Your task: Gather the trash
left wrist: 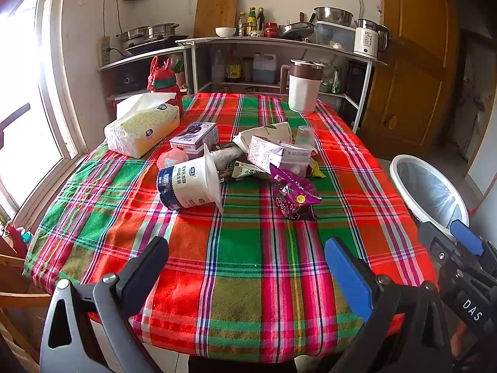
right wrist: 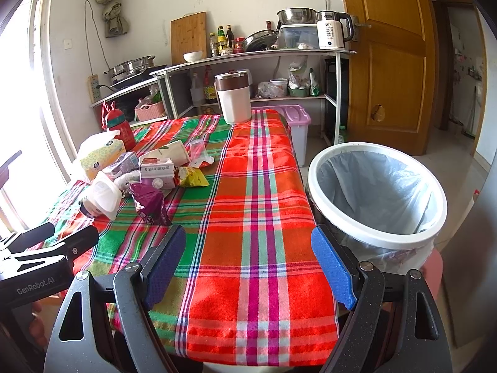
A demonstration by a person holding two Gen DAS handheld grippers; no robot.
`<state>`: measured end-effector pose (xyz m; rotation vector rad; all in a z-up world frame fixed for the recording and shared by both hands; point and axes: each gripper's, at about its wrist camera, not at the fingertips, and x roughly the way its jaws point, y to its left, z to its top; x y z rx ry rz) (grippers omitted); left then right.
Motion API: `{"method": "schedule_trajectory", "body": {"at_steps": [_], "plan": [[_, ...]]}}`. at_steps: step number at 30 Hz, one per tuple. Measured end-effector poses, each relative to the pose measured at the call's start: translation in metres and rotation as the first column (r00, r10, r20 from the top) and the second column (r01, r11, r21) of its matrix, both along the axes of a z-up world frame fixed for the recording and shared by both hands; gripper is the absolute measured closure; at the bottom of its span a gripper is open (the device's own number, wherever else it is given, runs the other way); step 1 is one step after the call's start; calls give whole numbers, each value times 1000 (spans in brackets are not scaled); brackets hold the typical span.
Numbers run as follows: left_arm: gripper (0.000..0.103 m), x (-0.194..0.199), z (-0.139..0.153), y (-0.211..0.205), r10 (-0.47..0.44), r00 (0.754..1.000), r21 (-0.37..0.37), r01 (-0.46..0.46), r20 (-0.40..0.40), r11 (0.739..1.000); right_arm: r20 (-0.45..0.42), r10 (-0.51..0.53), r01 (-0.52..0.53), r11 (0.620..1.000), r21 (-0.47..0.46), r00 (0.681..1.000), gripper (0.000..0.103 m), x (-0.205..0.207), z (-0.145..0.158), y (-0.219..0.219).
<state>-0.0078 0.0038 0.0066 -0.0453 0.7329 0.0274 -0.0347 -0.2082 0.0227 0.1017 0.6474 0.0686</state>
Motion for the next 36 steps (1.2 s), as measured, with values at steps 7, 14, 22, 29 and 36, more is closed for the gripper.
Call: {"method": "schedule_trajectory", "body": {"at_steps": [7,14,22,29,36], "plan": [[1,0,0,-1,-1,1000,0,1,0,1000,2,-1,1,1000,1,1000,20,-1,0,0],[1,0,0,-1,0,1000,-1,0,0,1000,2,-1,1,1000,0,1000,20,-1,0,0],[1,0,0,-1,-1,1000,-1,1,0,1000,3,0,0,1000,-1,1000,20,-1,1,-1],[1,-1,0,-1,-2,1000,-1,2,0,1000,6,1,-1,1000,-1,1000,20,-2,2,-2],[1,-1,0,-1,-1,1000,-1,1,0,1000,5,0,0,1000,-1,1000,20,-2,2,-3]]}}
